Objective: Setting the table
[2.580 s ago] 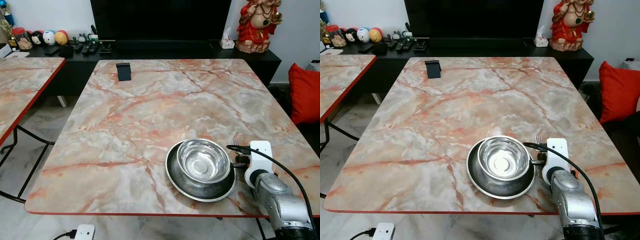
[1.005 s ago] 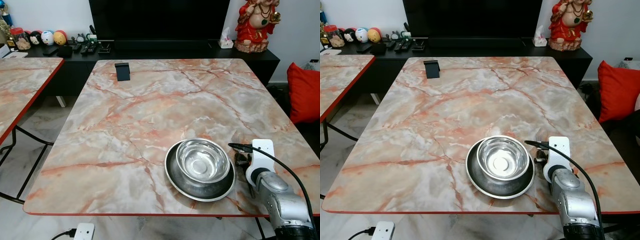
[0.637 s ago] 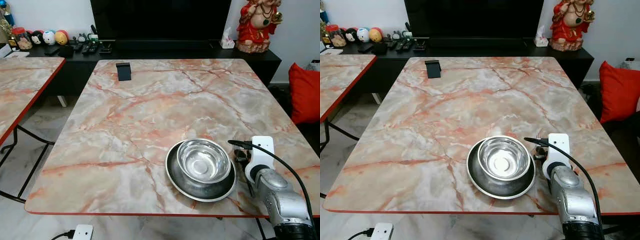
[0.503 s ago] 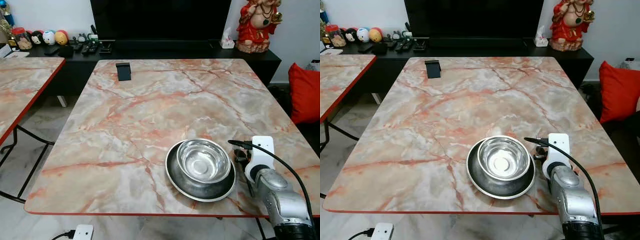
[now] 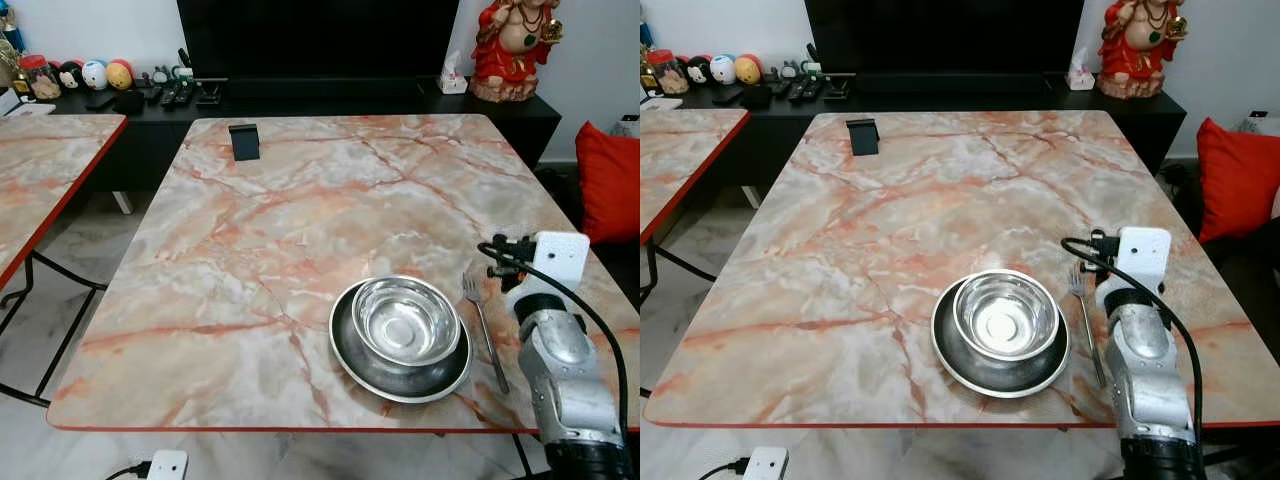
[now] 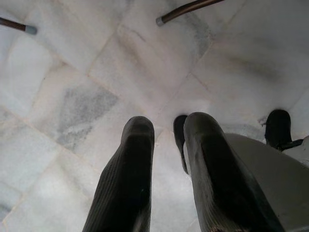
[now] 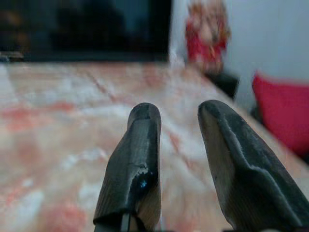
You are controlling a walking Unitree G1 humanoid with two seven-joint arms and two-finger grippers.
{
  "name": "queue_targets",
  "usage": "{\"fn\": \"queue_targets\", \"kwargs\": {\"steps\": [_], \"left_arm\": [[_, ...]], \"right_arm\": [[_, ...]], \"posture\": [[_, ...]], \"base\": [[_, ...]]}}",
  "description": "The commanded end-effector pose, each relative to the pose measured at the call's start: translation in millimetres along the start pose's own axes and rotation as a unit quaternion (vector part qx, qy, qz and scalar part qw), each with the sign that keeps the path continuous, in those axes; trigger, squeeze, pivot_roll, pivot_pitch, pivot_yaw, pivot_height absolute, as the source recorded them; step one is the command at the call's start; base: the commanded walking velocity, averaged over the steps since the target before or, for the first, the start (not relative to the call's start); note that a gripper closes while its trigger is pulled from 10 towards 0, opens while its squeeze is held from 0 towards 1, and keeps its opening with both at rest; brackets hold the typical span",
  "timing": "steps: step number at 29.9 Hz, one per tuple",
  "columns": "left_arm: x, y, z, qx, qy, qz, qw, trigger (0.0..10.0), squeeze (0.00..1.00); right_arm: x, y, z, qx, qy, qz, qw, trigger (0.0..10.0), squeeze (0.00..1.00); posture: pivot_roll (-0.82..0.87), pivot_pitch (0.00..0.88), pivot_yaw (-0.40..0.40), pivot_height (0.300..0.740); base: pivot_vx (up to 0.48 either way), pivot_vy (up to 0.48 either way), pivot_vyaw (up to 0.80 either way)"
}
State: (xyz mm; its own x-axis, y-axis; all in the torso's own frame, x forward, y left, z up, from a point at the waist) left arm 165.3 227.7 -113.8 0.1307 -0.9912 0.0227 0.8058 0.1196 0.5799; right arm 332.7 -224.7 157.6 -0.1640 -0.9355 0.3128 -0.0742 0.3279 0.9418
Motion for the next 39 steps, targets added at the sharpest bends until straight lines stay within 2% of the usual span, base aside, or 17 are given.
{"fn": "queue_targets", "kwargs": {"steps": [1,5,6,7,9,14,20,25,34,39], "left_arm": [[-4.5,-5.8,2.2,-0.006,0.007,-0.001,1.000,10.0,0.00],[-11.1,-7.5,3.8,-0.008,0.014,0.000,1.000,10.0,0.00],[-11.1,-7.5,3.8,-0.008,0.014,0.000,1.000,10.0,0.00],[-20.4,-7.6,5.7,-0.010,0.022,0.006,1.000,10.0,0.00],[-26.4,-7.9,7.2,-0.012,0.026,0.005,1.000,10.0,0.00],[-32.2,-8.5,9.0,-0.012,0.029,0.003,0.999,10.0,0.00],[-32.8,-9.0,9.5,-0.012,0.029,0.000,1.000,10.0,0.00],[-26.5,-11.1,8.5,-0.012,0.024,-0.003,1.000,10.0,0.00],[-27.8,-12.4,8.4,-0.018,0.031,0.009,0.999,10.0,0.00],[-28.0,-11.1,7.9,-0.018,0.033,0.011,0.999,10.0,0.00]], "right_arm": [[-10.1,6.6,4.1,0.028,0.009,0.007,1.000,10.0,0.00],[-12.6,8.8,6.7,0.044,-0.002,-0.012,0.999,10.0,0.00],[-12.6,8.8,6.7,0.044,-0.002,-0.012,0.999,10.0,0.00],[-15.3,14.2,6.1,0.059,0.002,-0.007,0.998,10.0,0.00],[-16.9,15.3,6.7,0.066,0.003,-0.008,0.998,10.0,0.00],[-17.4,9.4,8.9,0.064,-0.004,-0.009,0.998,10.0,0.00],[-20.7,9.4,7.6,0.069,-0.005,-0.013,0.997,10.0,0.00],[-22.2,12.0,5.7,0.074,-0.004,-0.017,0.997,10.0,0.00],[-27.6,14.0,2.8,0.080,0.006,-0.013,0.997,10.0,0.00],[-27.8,15.1,0.6,0.083,0.005,-0.011,0.997,10.0,0.00]], "posture": [[-0.08,0.000,0.027,0.740],[-0.09,0.000,0.046,0.740],[-0.09,0.000,0.046,0.740],[-0.11,0.000,0.061,0.740],[-0.11,0.000,0.063,0.740],[-0.09,0.000,0.061,0.740],[-0.11,0.000,0.078,0.740],[-0.11,0.000,0.072,0.740],[-0.09,0.000,0.055,0.740],[-0.08,0.000,0.050,0.740]], "base": [[0.000,0.000,0.00],[0.000,0.000,0.00],[0.000,0.000,0.00],[0.000,0.000,0.00],[0.000,0.000,0.00],[0.000,0.000,0.00],[0.000,0.000,0.00],[0.000,0.000,0.00],[0.000,0.000,0.00],[0.000,0.250,0.00]]}}
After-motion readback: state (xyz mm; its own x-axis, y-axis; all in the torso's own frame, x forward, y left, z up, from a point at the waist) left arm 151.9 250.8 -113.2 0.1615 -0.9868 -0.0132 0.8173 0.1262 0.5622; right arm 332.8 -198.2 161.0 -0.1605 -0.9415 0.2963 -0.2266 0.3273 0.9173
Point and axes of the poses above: a point about 5 cm out from each wrist's last joint towards the gripper, its own z axis pointing back from the gripper into the wrist, its own y axis along the axis of the wrist's last joint, x = y × z, the point moved 3 cm from there along -z, pointing out of the wrist towards the gripper, and after that the axes turned 10 degrees about z, right-handed, at the moved point
